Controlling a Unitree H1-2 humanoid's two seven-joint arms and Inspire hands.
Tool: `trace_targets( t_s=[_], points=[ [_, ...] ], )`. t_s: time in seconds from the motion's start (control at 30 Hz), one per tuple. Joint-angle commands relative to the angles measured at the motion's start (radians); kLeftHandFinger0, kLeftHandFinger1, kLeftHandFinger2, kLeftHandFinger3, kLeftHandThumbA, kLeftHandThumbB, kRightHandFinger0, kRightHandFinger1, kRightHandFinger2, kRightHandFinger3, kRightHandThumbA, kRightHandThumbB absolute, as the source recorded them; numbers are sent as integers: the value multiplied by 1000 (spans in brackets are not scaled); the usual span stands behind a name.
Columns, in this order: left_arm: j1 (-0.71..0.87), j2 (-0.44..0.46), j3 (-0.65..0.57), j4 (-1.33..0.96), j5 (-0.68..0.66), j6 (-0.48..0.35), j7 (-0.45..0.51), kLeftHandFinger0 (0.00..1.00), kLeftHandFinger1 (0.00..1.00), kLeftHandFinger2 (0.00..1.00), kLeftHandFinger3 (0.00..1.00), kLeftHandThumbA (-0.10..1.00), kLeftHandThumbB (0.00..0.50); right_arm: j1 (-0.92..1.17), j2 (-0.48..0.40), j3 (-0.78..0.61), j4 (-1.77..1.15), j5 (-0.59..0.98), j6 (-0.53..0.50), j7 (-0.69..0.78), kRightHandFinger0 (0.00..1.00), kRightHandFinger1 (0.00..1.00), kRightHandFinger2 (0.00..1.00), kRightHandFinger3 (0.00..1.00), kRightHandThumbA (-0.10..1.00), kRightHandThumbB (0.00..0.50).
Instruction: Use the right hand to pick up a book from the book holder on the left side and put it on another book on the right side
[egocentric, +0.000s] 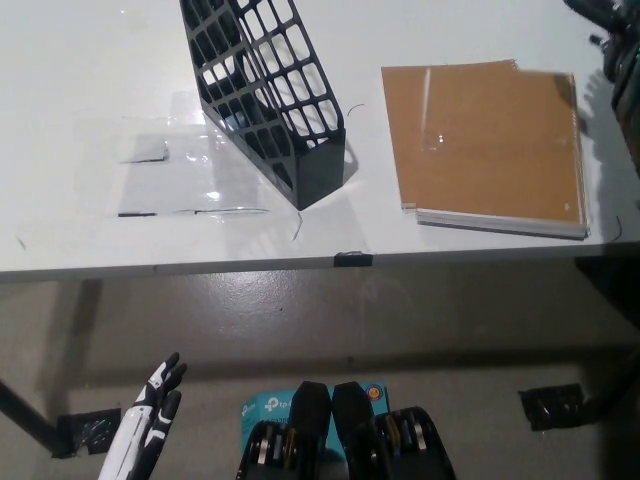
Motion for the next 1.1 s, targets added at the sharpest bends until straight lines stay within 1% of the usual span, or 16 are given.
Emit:
trace_targets(
  t_s=[0.0,0.07,0.13,0.2,0.3,0.37,0.5,0.57,0.6,0.67,0.7,0.8,0.87,0.97,1.03,1.07],
  points=[
    [6,8,9,-18,-3,-46,19,1000,1000,1000,1000,1000,0,-111,-33,21,-42,-62,-99,-52,1000,1000,1000,1000,763,267],
    [7,9,11,-20,-2,-48,19,1000,1000,1000,1000,1000,0,-124,-40,41,-47,-86,-111,-50,1000,1000,1000,1000,795,305],
    [8,9,13,-20,-1,-48,20,1000,1000,1000,1000,1000,0,-129,-43,56,-58,-105,-148,-49,1000,1000,1000,1000,830,303],
    [8,7,15,-23,-7,-43,17,1000,1000,1000,1000,1000,0,-142,-50,78,-83,-134,-158,-56,1000,1000,1000,1000,913,378],
    [3,6,16,-24,-19,-38,9,1000,1000,1000,1000,1000,0,-146,-59,128,-153,-193,-179,-79,1000,1000,1000,1000,992,389],
    [-14,10,14,-21,-1,-36,12,1000,1000,1000,1000,1000,0,-99,-68,132,-389,-209,-158,-57,1000,1000,1000,1000,1000,382],
    [-69,4,8,0,-10,-42,6,1000,1000,1000,1000,1000,1,77,-99,136,-1090,-245,14,13,1000,1000,1000,1000,1000,403],
    [-104,2,3,11,-20,-39,-4,1000,1000,1000,1000,1000,27,148,-114,132,-1335,-245,46,41,1000,1000,1000,1000,1000,372],
    [-125,1,3,17,-31,-42,-10,1000,1000,1000,1000,1000,25,215,-94,106,-1519,-173,62,51,1000,1000,1000,1000,1000,374],
    [-162,3,0,23,-42,-32,-24,1000,1000,1000,1000,1000,51,292,-106,102,-1702,-148,67,69,1000,1000,1000,1000,996,352],
    [-180,4,-1,26,-51,-30,-30,1000,1000,1000,1000,1000,68,340,-114,104,-1803,-162,81,73,1000,1000,1000,1000,1000,355],
    [-224,9,4,37,-107,-30,-64,1000,1000,1000,1000,1000,84,515,-123,108,-2050,-206,74,90,1000,1000,1000,1000,1000,310],
    [-241,10,4,39,-122,-28,-74,1000,1000,1000,1000,1000,93,617,-120,110,-2136,-271,53,101,1000,1000,1000,1000,1000,306],
    [-262,11,3,31,-131,-14,-82,1000,1000,1000,1000,1000,79,771,-76,106,-2175,-324,-54,92,1000,1000,1000,1000,1000,269],
    [-271,9,5,34,-136,-11,-83,1000,1000,1000,1000,1000,86,858,-39,110,-2180,-304,-76,72,1000,1000,1000,1000,1000,296],
    [-276,10,7,38,-138,-10,-82,1000,1000,1000,1000,1000,88,894,-28,115,-2185,-299,-70,69,1000,1000,1000,1000,1000,287]
  ],
)
